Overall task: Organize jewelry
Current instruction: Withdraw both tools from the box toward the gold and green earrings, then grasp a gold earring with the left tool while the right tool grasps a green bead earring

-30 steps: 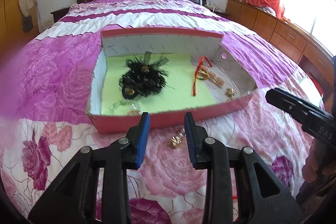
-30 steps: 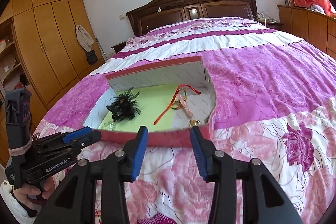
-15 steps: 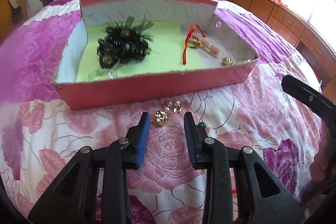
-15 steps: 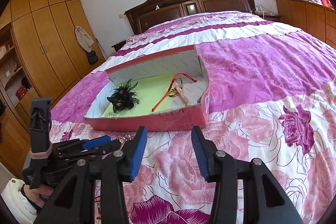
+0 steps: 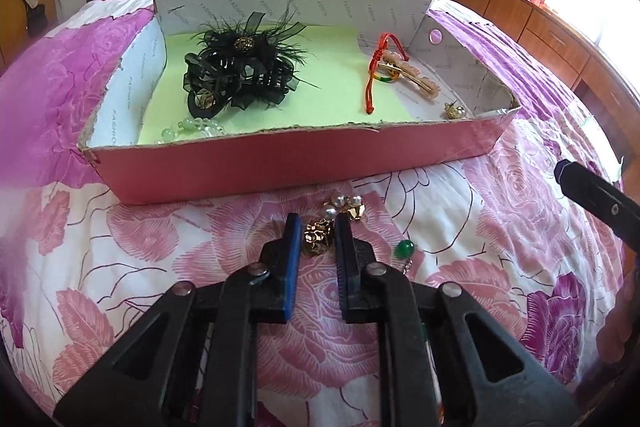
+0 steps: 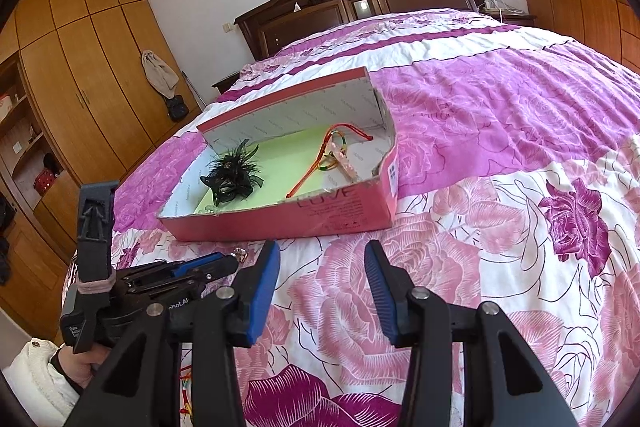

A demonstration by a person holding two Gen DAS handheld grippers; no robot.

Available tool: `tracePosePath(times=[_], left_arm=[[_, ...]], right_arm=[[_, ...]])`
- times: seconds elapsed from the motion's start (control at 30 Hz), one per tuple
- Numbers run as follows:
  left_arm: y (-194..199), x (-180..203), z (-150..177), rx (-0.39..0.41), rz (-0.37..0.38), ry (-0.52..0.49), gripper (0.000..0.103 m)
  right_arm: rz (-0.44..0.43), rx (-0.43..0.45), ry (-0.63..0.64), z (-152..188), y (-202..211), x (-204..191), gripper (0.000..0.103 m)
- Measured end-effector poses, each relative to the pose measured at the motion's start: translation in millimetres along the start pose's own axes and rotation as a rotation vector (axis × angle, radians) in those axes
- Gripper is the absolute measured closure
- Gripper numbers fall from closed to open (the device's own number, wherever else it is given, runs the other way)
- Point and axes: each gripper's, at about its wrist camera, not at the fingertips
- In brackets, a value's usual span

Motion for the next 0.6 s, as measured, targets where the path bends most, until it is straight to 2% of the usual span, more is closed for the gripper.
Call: tracePosePath(times=[0.13,0.17,0.6], left_arm=[[7.3,-0.7,1.3,0.016,0.009,0.01,0.096],[9.6,-1.2,1.4,0.02,0.011,0.013,0.101],[55.6,-17.6,-2.9,0.119,0.004,0.074,0.101]], right_arm=[[0.002,-0.003,-0.001,0.4,0.3,-0.4,0.056],[0.003,-0.002,0.003,0.5,0.4,-0.8,0.056],[-0.025,-0.021,0.066,1.8,-0.9,-29.0,0.056]])
Point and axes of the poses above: each gripper's, at about its wrist camera, not at the fingertips, and y roughly against the way its jaws point, x to its right, z to its underside, and after that the axes turned 8 degrees about z, right-handed
